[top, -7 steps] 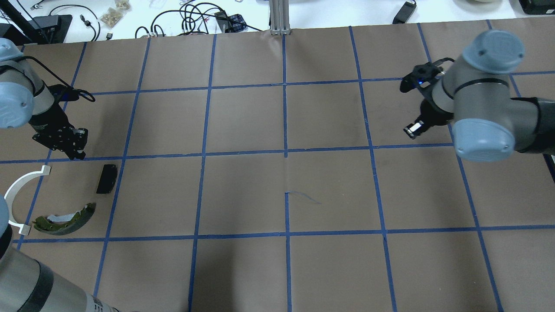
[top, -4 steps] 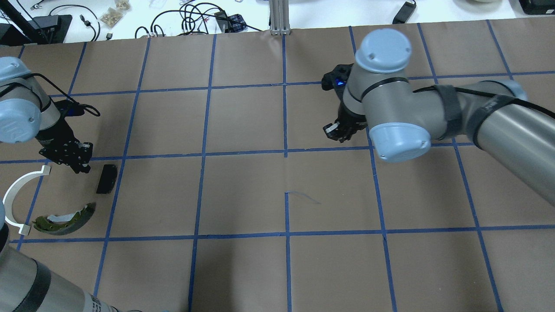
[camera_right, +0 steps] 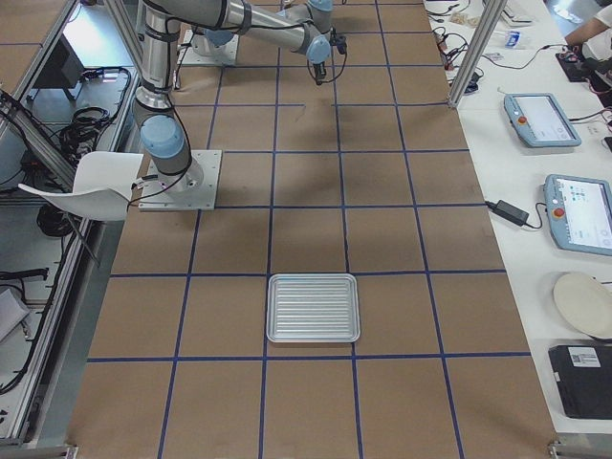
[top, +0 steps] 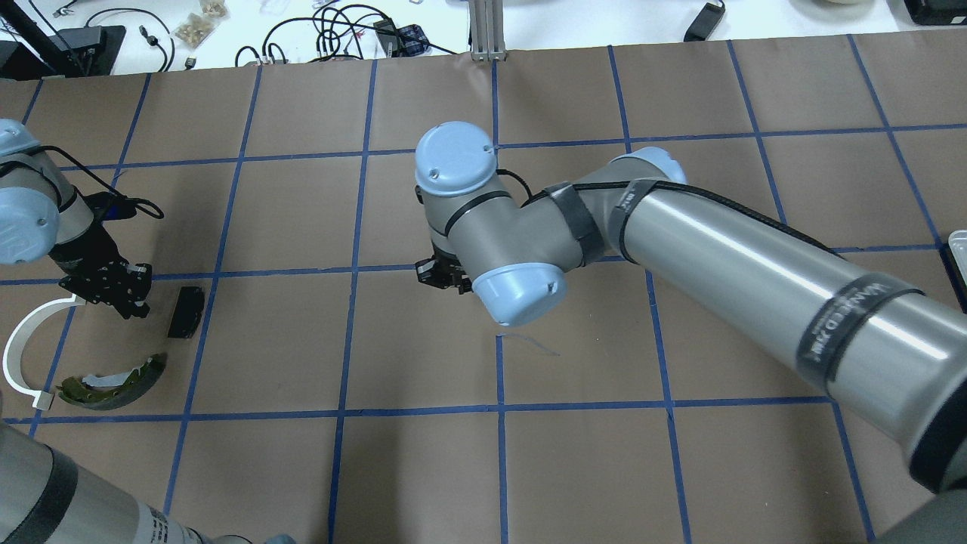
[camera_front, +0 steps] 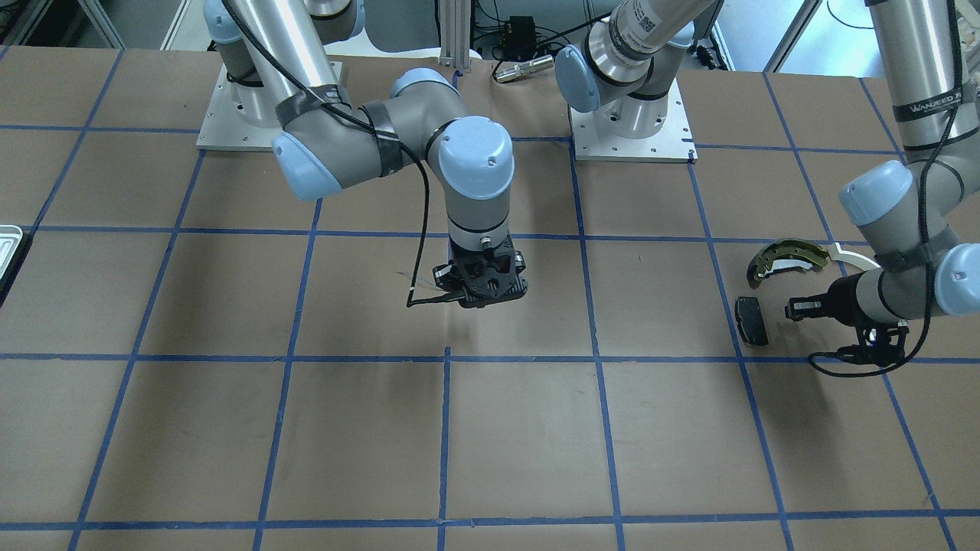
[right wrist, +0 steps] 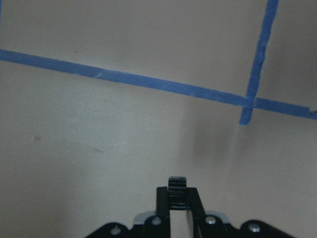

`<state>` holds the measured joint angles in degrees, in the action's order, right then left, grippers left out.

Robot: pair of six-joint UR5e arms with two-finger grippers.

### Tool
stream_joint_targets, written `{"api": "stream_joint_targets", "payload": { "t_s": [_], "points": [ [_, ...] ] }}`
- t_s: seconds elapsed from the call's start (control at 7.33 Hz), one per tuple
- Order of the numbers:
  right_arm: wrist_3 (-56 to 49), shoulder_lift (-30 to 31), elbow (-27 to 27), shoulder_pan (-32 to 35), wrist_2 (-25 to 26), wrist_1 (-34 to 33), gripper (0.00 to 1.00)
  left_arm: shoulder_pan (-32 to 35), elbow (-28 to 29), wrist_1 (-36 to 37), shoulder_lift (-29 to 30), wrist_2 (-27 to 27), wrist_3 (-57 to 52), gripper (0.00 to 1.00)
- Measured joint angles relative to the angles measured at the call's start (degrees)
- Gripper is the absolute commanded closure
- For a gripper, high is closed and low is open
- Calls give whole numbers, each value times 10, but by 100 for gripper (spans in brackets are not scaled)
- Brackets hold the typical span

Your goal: Place bearing gear from tray to pile

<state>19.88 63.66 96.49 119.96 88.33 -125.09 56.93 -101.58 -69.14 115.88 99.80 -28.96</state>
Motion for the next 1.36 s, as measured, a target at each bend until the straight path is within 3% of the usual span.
{"api": "stream_joint_targets", "payload": {
  "t_s": [0.14,0.27,0.41,0.55,0.68,0.95,1.36],
  "points": [
    [43,-14,-7,17,3,-6,13,0,0,0,2,-1,0,65],
    [69,-22,-7,24,5,-12,0,-1,0,-1,4,0,0,45],
    [80,-27,-7,26,6,-14,0,-1,0,-1,4,0,0,18],
    [81,-24,-13,17,7,-12,0,-1,0,-1,5,-1,1,0],
    [60,-9,-26,-15,5,14,0,0,2,-1,5,-2,1,0],
    [-59,48,-67,-127,-3,130,0,17,16,-4,-3,-9,5,0],
    [-133,125,-149,-216,1,280,0,133,94,-68,-30,-42,69,0]
  ]
}}
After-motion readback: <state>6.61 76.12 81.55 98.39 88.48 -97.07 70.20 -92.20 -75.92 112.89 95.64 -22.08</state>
